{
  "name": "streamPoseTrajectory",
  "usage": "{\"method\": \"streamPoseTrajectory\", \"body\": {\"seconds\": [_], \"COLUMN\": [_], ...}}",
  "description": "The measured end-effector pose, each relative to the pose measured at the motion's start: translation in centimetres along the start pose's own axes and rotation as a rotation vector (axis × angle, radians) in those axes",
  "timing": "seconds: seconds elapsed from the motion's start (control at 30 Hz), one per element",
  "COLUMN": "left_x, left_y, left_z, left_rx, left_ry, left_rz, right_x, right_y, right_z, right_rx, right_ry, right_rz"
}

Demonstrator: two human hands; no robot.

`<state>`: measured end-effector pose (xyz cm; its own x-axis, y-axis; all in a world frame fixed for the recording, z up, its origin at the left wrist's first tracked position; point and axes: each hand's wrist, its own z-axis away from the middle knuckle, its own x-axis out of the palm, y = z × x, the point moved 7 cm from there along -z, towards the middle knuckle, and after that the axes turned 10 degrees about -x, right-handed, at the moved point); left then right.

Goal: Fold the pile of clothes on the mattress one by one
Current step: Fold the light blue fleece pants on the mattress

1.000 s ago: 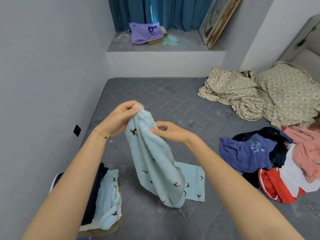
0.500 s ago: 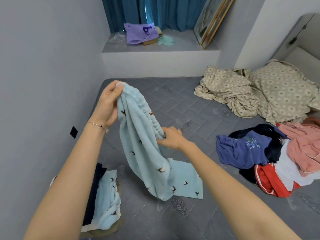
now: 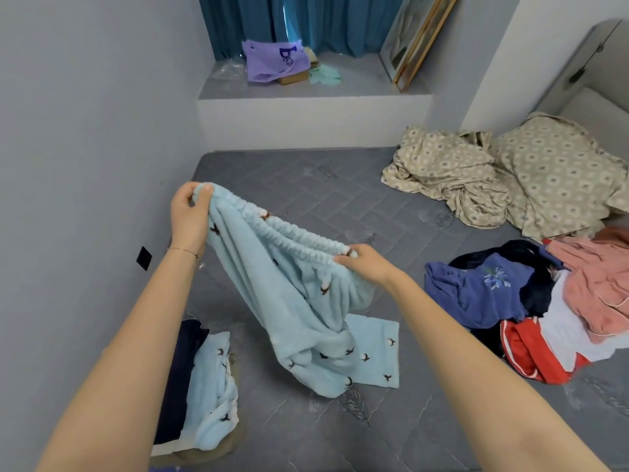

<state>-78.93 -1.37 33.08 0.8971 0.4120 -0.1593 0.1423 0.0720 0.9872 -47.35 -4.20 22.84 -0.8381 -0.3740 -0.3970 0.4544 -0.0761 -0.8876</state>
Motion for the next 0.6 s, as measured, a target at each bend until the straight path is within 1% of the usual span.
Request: {"method": "streamPoseTrajectory", "body": {"seconds": [0.07, 0.1, 0.13, 0.2, 0.27, 0.33, 0.4, 0.5, 0.57, 0.6], "left_x": [-0.5, -0.7, -0.7, -0.5, 0.0, 0.6, 0.8, 0.7, 0.8, 0.9], "left_y": [-1.3, -1.8, -2.3, -3.2, -3.6, -3.6, -3.6, -3.1, -2.2, -1.6], "left_z": [-0.4, -0.5, -0.6, -0.7, -0.7, -0.6, -0.6, -0.8, -1.1, -1.2], "left_rx": [-0.043, -0.065, -0.088, -0.128, -0.153, -0.154, -0.141, -0.124, -0.102, -0.081], "left_ry": [0.065, 0.091, 0.116, 0.155, 0.182, 0.188, 0.185, 0.185, 0.191, 0.196], "left_rz": [0.024, 0.032, 0.041, 0.062, 0.07, 0.063, 0.04, 0.012, -0.001, -0.016], "right_x": [-0.5, -0.5, -0.2, 0.8, 1.7, 1.4, -0.2, -3.4, -5.4, -6.3], "right_y": [-0.3, -0.5, -0.6, -0.8, -0.3, 0.3, 0.1, -1.4, -3.1, -4.0], "right_z": [0.4, 0.7, 0.9, 1.3, 1.4, 1.3, 1.1, 0.3, -0.2, -0.3], "right_rx": [-0.001, -0.004, -0.01, -0.043, -0.05, -0.026, -0.009, -0.019, -0.094, -0.149], "right_ry": [-0.006, -0.04, -0.091, -0.214, -0.276, -0.243, -0.169, -0.083, 0.001, 0.07], "right_rz": [-0.052, -0.046, 0.01, 0.246, 0.471, 0.597, 0.641, 0.6, 0.566, 0.526]}}
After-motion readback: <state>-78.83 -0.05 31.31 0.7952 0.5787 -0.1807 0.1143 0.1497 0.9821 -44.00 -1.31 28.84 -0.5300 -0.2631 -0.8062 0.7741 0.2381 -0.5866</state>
